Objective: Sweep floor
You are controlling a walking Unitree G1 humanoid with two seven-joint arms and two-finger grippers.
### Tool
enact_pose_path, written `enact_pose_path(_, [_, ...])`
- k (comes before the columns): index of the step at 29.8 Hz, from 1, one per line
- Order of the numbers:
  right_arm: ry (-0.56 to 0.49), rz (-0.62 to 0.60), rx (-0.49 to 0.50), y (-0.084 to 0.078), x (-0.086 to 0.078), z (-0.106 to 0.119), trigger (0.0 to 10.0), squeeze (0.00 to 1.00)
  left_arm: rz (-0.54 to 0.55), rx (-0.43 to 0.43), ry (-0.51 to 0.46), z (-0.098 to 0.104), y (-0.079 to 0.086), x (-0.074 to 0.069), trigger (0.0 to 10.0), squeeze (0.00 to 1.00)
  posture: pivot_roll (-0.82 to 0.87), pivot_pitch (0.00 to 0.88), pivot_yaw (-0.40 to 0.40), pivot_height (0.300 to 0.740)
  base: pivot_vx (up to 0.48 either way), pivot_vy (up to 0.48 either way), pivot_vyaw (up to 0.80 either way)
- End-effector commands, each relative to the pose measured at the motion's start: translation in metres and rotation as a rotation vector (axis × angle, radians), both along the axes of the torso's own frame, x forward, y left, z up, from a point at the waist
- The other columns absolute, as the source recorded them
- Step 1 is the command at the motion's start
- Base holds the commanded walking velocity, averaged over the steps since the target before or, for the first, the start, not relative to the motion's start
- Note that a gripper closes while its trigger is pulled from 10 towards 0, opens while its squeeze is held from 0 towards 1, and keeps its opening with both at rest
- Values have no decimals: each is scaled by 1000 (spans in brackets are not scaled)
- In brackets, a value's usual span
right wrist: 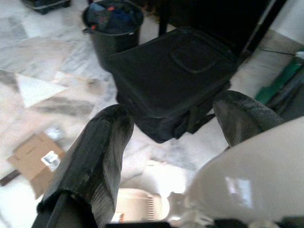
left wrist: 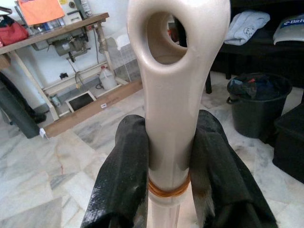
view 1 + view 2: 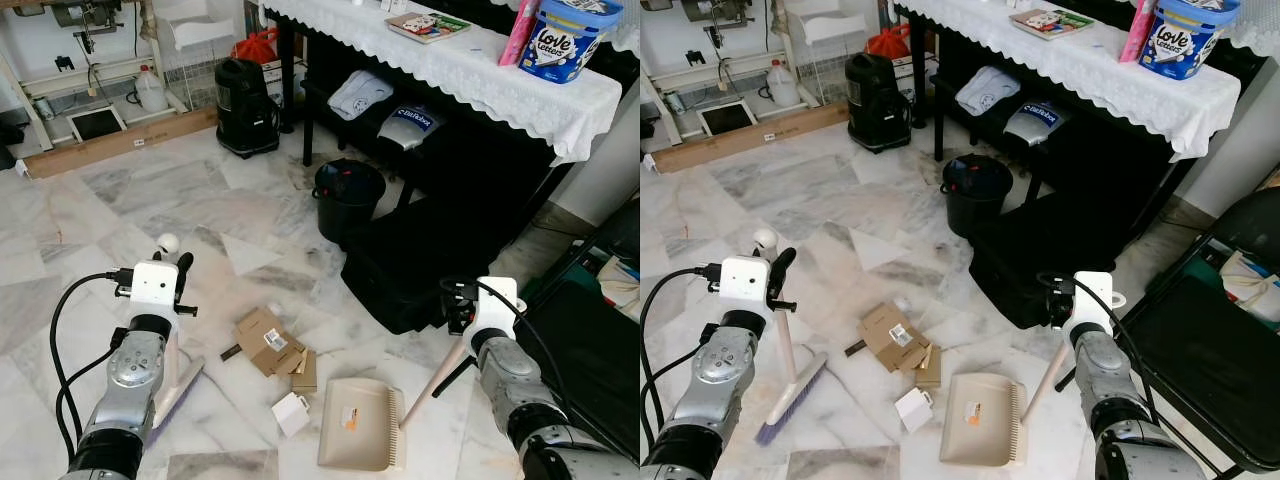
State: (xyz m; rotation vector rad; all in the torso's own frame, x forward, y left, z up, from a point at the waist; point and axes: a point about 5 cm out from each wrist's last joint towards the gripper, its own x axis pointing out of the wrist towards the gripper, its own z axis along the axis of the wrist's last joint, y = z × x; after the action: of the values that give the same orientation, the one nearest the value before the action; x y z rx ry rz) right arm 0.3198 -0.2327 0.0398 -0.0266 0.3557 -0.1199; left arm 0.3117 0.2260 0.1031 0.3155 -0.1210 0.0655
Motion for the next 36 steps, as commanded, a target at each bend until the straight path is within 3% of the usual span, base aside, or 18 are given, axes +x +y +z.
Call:
enact_pose_path(1, [1,-47,-14,-11,-3,1,10000,0,-37,48,-32,9,-4,4,10000,0,69,58,-38,740,0,0,0])
enact_pose_path(10, [-37,-76,74,-8,-7,-2,10000,0,-40,56,-33,9,-4,4,10000,0,73,45,-38,740,0,0,0])
enact_pose_path(20, [31,-78,86,-5,-14,-15,10000,0,-48,71,-35,10,-4,4,10000,0,78,27,-39,740,0,0,0])
enact_pose_path(33, [36,-75,91,-5,-15,-16,10000,0,-52,79,-38,10,-6,4,10000,0,79,28,-41,740,0,0,0])
enact_pose_path(34, [36,-72,91,-4,-15,-16,9686,0,-51,79,-38,9,-6,4,10000,0,79,28,-41,740,0,0,0])
enact_pose_path(35, [36,-71,91,-4,-15,-16,8314,0,-51,79,-38,9,-6,4,10000,0,79,28,-41,740,0,0,0])
enact_pose_path(36, [36,-69,92,-4,-15,-16,8314,0,-50,80,-38,9,-5,4,10000,0,79,28,-41,740,0,0,0])
